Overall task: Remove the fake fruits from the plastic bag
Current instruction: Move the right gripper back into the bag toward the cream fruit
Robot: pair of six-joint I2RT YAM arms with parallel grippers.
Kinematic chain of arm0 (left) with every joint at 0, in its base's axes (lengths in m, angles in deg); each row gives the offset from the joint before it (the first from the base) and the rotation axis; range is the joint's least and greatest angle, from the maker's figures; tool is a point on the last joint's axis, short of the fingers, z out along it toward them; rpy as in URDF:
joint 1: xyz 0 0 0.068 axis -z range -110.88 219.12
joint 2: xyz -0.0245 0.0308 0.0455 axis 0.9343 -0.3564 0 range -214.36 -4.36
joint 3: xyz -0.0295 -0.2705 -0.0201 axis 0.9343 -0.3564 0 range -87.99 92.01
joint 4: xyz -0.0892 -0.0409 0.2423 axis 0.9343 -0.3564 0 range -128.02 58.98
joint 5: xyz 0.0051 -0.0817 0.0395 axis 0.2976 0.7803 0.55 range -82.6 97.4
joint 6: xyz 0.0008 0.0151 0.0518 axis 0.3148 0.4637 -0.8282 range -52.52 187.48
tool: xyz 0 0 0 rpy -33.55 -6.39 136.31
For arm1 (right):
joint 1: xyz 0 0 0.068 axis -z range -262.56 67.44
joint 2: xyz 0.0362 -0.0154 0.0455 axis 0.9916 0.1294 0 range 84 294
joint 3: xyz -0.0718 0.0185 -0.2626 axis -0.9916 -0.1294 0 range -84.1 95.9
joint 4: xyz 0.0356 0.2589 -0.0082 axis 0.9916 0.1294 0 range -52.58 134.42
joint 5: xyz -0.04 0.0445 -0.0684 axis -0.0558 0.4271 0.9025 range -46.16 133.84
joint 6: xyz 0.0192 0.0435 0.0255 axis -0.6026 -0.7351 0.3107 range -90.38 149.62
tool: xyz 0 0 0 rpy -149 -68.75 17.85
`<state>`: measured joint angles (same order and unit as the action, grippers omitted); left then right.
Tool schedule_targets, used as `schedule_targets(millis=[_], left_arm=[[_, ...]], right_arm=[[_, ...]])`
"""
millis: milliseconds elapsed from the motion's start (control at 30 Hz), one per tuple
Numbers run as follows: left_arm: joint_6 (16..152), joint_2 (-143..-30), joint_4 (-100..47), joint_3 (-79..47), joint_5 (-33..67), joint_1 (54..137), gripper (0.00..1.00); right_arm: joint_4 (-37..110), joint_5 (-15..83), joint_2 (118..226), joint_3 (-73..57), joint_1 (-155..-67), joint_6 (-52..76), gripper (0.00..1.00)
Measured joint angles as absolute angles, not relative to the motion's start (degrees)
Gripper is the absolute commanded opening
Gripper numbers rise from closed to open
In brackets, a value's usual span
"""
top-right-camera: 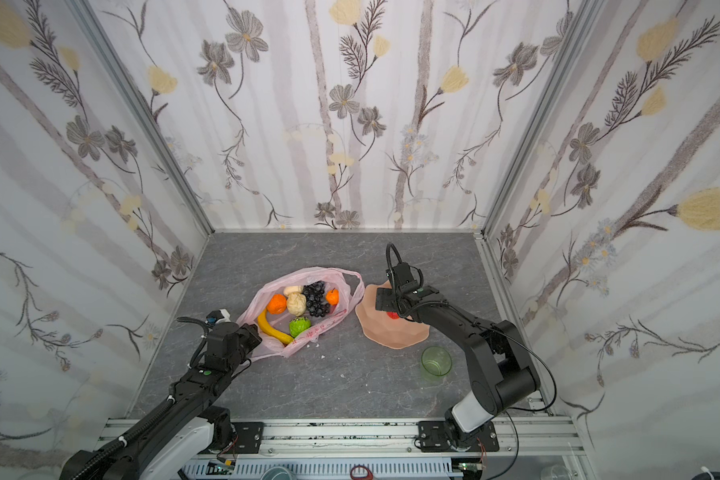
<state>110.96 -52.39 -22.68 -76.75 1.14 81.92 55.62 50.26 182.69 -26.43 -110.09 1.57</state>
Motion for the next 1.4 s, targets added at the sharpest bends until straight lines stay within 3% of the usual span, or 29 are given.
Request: schedule_targets(millis=[367,800,1400], left_arm=[[109.9,-52.1,-22.2,-77.4,2.3,81.9,0.14],[109.2,-51.0,-20.5,-78.3,3.7,81.9,0.15],[107.9,-50.8,-19.5,-78.7,6.0,81.9,0.15]], right_arm=[[63.2,55.3,184.4,-12.6,-120.7,0.7,0.85],[65.6,52.5,203.7,10.9,-135.2,0.8,0.82],[63.3,49.8,220.6,24.5,-137.8,3.1,0.77]])
